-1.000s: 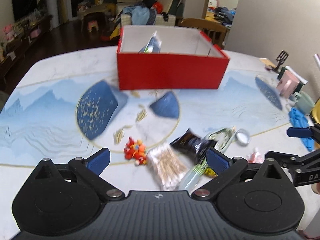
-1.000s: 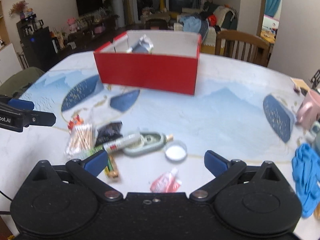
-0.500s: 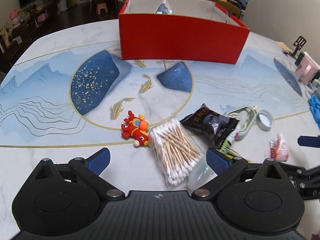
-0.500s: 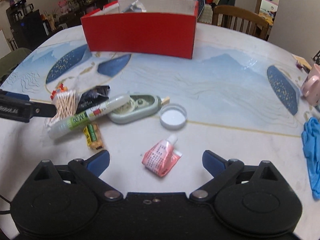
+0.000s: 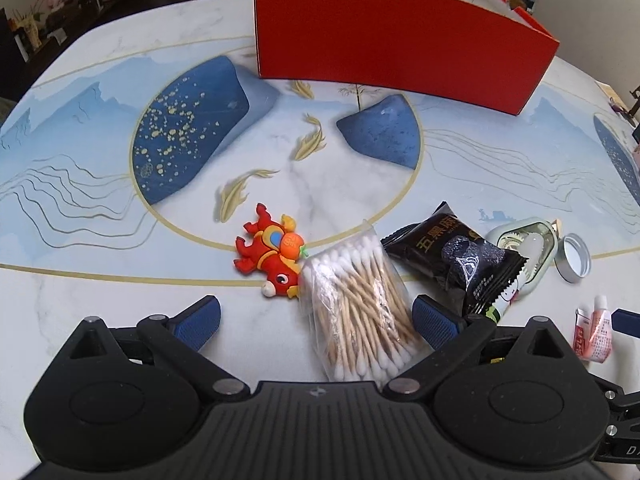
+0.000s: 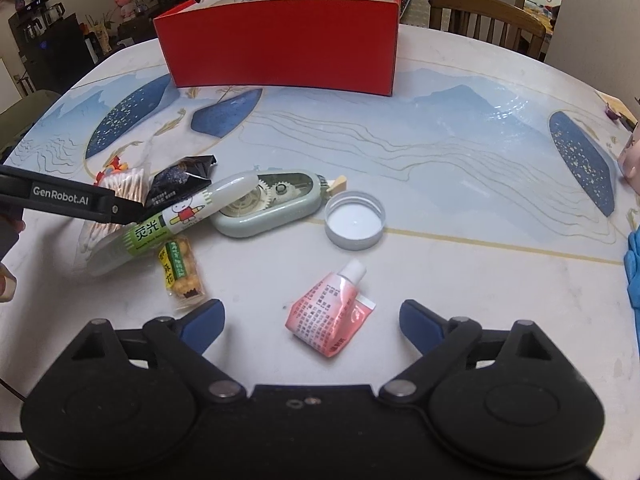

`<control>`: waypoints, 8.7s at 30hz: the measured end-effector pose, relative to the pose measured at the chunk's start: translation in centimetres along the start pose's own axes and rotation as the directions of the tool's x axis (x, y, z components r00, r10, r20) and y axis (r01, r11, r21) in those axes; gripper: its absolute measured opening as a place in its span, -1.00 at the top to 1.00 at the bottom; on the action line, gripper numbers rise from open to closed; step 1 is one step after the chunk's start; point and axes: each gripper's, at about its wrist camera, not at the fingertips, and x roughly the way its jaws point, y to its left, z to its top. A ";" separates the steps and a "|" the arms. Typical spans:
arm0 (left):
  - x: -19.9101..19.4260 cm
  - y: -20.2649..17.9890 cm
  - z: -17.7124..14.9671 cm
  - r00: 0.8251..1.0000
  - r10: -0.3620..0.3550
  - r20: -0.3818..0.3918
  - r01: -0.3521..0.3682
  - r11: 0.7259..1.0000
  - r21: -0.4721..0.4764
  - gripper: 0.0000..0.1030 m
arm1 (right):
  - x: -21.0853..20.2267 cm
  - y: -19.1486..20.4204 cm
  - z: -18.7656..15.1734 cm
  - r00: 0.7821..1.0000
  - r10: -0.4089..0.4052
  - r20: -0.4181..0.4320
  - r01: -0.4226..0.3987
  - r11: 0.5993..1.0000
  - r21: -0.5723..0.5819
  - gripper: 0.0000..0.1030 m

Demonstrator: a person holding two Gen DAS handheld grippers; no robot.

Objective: Organize objects
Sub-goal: 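Grasp the cotton swab bag with the left gripper while the right grasps the pink tube, then lift the cotton swabs and pink tube with both grippers toward the box, then lower both items into the red box and open both grippers, then withdraw both grippers from the box back toward the remaining items, then grasp the white glue stick with the left gripper while the right grasps the round tin lid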

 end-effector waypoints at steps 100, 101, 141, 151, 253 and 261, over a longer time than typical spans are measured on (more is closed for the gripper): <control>-4.8 -2.7 21.7 0.949 -0.216 0.230 0.153 0.953 0.263 0.34 | -0.2 0.5 23.7 0.956 -0.009 0.292 0.050 0.990 -0.132 0.48; -4.4 -2.8 22.3 0.950 -0.226 0.215 0.165 0.949 0.268 0.34 | 0.3 0.4 24.0 0.958 -0.011 0.286 0.050 0.991 -0.127 0.48; 9.1 -8.7 28.2 0.989 -0.145 -0.023 0.141 0.897 0.419 0.32 | 11.3 -0.7 26.0 0.992 -0.081 0.101 0.100 0.975 -0.200 0.48; 8.1 -7.5 28.1 0.990 -0.144 0.005 0.133 0.924 0.358 -0.25 | 10.7 -1.1 25.7 0.991 -0.073 0.110 0.094 0.975 -0.199 0.36; -5.5 -1.9 -3.1 0.963 -0.217 0.157 0.149 0.922 0.358 -0.99 | 0.6 -2.7 4.0 0.996 -0.001 0.093 -0.001 1.000 0.017 -0.94; -3.3 -1.8 -4.2 0.976 -0.183 0.117 0.128 0.919 0.374 -0.99 | 2.3 -2.5 3.2 0.999 -0.019 0.047 0.018 1.000 0.008 -0.74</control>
